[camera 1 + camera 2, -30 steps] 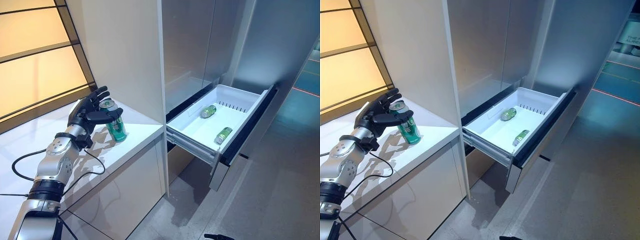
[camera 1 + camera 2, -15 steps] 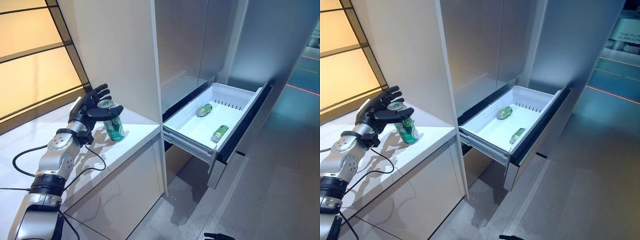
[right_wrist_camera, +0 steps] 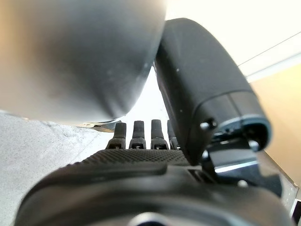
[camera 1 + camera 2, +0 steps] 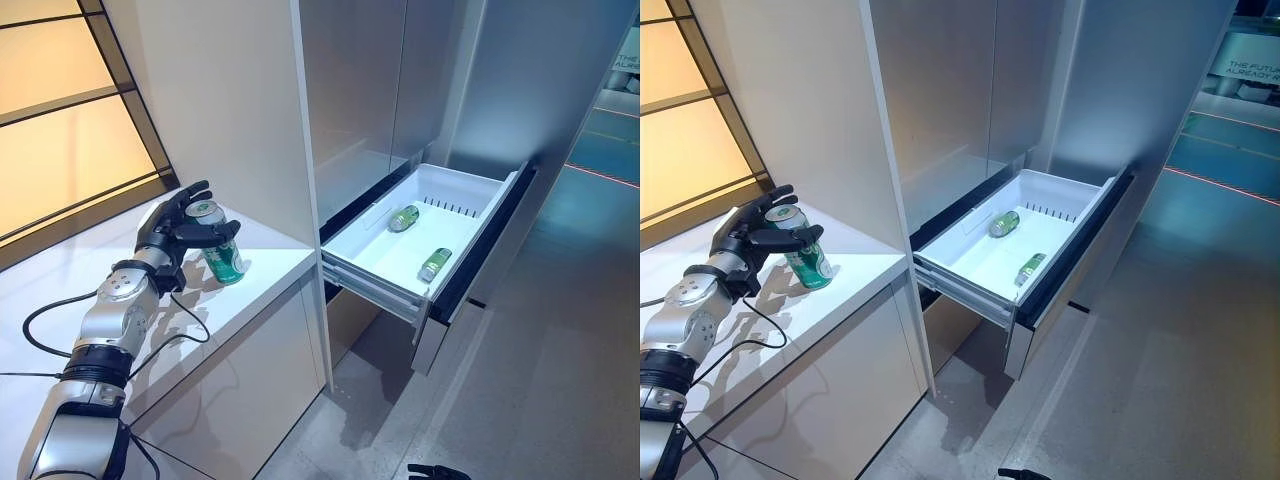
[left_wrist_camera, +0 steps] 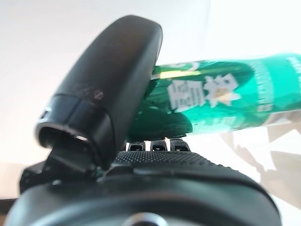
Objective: Put drinks into fridge and close the fridge
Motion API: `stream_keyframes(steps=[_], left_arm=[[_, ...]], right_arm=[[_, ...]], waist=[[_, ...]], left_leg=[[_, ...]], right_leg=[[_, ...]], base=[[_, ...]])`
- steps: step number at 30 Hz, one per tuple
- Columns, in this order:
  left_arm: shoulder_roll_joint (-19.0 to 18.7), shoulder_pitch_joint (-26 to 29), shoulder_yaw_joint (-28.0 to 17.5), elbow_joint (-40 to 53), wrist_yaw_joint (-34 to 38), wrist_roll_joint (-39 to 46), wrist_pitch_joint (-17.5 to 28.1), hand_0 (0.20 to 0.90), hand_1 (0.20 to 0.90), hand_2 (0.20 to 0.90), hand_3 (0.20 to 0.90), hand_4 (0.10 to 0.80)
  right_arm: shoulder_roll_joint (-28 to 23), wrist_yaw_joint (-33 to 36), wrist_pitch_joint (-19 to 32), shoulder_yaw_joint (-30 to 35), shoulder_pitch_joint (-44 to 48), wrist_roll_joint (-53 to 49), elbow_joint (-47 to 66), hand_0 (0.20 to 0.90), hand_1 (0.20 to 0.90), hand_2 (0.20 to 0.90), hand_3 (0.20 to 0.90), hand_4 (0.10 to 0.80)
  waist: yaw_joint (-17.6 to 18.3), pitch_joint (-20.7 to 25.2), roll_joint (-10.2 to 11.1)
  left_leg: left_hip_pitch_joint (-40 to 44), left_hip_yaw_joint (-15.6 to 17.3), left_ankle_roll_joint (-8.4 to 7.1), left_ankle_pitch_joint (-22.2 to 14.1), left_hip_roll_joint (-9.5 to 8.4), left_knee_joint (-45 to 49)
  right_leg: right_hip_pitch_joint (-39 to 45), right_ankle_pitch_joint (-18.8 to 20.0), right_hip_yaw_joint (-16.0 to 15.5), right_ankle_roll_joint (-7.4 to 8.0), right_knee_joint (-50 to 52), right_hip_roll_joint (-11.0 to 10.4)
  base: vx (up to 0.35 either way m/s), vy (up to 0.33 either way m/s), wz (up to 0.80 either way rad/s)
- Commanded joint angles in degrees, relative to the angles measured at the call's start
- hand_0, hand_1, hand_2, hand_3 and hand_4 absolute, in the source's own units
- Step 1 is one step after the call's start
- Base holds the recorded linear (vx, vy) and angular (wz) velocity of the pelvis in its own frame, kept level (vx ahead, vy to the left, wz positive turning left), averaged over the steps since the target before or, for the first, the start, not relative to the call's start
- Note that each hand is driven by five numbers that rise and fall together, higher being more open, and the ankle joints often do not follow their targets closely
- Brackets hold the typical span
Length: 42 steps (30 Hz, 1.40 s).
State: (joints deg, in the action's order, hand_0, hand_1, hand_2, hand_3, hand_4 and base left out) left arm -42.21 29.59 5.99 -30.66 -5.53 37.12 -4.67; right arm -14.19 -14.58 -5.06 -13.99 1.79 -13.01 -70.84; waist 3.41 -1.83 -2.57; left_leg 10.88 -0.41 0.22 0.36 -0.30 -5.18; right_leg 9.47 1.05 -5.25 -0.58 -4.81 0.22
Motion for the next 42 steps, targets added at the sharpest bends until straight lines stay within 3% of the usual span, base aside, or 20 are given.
stream_keyframes(steps=[1, 13, 14, 15, 16, 33, 36, 42], left_arm=[[-3.9, 12.9, -2.8, -1.3, 1.0, -1.1, 4.6, 0.900, 0.900, 0.900, 0.900, 0.800], [-3.2, 13.2, -2.7, -1.4, 1.0, -0.3, 5.0, 0.900, 0.900, 0.900, 0.900, 0.800], [-3.1, 13.2, -2.8, -1.3, 0.9, -0.2, 5.1, 0.545, 0.545, 0.545, 0.485, 0.385], [-3.0, 13.1, -2.8, -1.2, 0.9, -0.2, 5.3, 0.387, 0.387, 0.387, 0.302, 0.202], [-2.9, 13.0, -2.9, -1.0, 0.5, -0.2, 5.3, 0.300, 0.300, 0.300, 0.200, 0.100], [-2.2, 12.9, -0.2, -0.8, -1.1, -4.2, 5.3, 0.300, 0.300, 0.300, 0.200, 0.100], [-1.2, 12.3, 0.2, 1.8, -0.3, -1.9, 6.7, 0.300, 0.300, 0.300, 0.200, 0.100], [1.2, 10.4, -0.9, 13.1, 1.7, 1.5, 12.8, 0.300, 0.300, 0.300, 0.200, 0.100]], right_arm=[[-1.9, -1.4, -0.6, -2.4, -0.8, 0.9, -2.6, 0.900, 0.900, 0.900, 0.900, 0.800], [-1.8, -1.4, -0.5, -2.3, -0.9, 1.0, -2.7, 0.900, 0.900, 0.900, 0.900, 0.800], [-1.8, -1.4, -0.5, -2.3, -0.8, 1.0, -2.8, 0.900, 0.900, 0.900, 0.900, 0.800], [-1.8, -1.4, -0.5, -2.3, -0.8, 1.0, -2.8, 0.900, 0.900, 0.900, 0.900, 0.800], [-1.8, -1.3, -0.5, -2.3, -0.9, 1.0, -2.7, 0.900, 0.900, 0.900, 0.900, 0.800], [-1.8, -2.2, 3.0, -3.0, -0.5, -2.8, -0.8, 0.900, 0.900, 0.900, 0.900, 0.800], [-2.3, -2.1, 3.1, -3.9, 0.1, -6.4, 9.0, 0.900, 0.900, 0.900, 0.900, 0.800], [-2.1, 0.8, 2.5, -5.9, -1.5, -11.2, 40.6, 0.900, 0.900, 0.900, 0.900, 0.800]], waist=[[0.9, 1.4, 0.6], [1.1, 1.3, 0.6], [1.1, 1.3, 0.6], [1.1, 1.3, 0.6], [1.1, 1.3, 0.6], [1.3, 1.3, 0.4], [1.3, 1.1, 0.6], [2.1, 0.2, 1.3]], left_leg=[[0.4, 3.3, 1.21, -3.4, -1.82, 1.0], [0.5, 3.5, 1.31, -3.4, -1.84, 1.1], [0.5, 3.5, 1.31, -3.5, -1.85, 1.0], [0.5, 3.5, 1.32, -3.5, -1.85, 1.0], [0.5, 3.5, 1.32, -3.5, -1.84, 1.0], [0.5, 3.5, 1.24, -3.3, -1.77, 0.9], [0.5, 3.5, 1.03, -3.1, -1.63, 0.8], [-0.1, 3.3, 0.84, -2.5, -1.39, 0.7]], right_leg=[[-0.9, -1.5, 4.4, 3.72, 2.7, -1.3], [-1.1, -1.5, 4.6, 3.67, 2.9, -1.3], [-1.0, -1.5, 4.5, 3.67, 2.8, -1.3], [-1.0, -1.5, 4.5, 3.67, 2.8, -1.3], [-1.0, -1.6, 4.5, 3.67, 2.9, -1.3], [-1.0, -1.3, 4.5, 3.66, 2.7, -1.2], [-0.9, -1.2, 4.4, 3.66, 2.6, -1.3], [-1.4, -1.2, 4.3, 3.50, 2.8, -1.4]], base=[[0.008, 0.000, -0.03], [0.007, 0.001, -0.04], [0.000, 0.000, 0.00], [0.000, 0.000, 0.00], [0.000, 0.000, 0.00], [0.000, 0.000, 0.00], [0.000, 0.000, 0.00], [-0.046, -0.013, 0.00]])
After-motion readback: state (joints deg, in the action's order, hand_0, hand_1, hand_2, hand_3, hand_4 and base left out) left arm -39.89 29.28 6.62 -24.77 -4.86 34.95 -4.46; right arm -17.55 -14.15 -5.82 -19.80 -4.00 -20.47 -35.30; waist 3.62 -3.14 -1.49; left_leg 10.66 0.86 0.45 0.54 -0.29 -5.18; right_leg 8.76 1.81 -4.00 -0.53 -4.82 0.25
